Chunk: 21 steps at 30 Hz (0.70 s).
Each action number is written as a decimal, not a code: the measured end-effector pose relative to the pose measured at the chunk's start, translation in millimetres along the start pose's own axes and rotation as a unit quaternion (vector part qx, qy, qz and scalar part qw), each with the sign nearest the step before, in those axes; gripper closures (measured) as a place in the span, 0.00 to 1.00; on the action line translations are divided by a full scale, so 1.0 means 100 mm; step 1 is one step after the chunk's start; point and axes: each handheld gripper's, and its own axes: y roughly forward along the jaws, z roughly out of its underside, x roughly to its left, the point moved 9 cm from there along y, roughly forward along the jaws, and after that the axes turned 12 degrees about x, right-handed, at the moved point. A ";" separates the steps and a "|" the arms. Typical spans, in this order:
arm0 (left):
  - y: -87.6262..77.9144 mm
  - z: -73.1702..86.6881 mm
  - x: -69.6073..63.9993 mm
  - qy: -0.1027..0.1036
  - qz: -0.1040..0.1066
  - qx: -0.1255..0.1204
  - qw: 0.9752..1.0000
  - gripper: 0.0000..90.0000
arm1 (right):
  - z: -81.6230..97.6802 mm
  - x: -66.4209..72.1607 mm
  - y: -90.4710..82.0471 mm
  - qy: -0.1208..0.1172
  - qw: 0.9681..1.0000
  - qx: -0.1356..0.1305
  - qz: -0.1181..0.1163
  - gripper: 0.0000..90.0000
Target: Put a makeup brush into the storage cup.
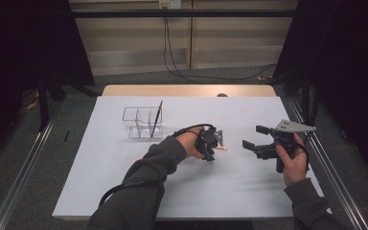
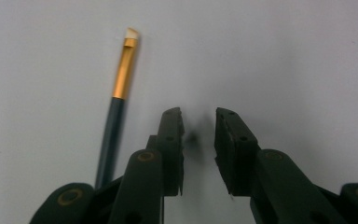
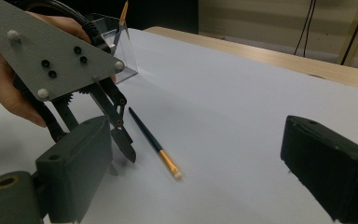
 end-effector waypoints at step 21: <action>0.07 -0.22 0.65 -0.066 -0.050 -0.013 0.996 0.69 | -0.01 -0.03 -0.02 0.004 1.000 -0.005 -0.001 0.09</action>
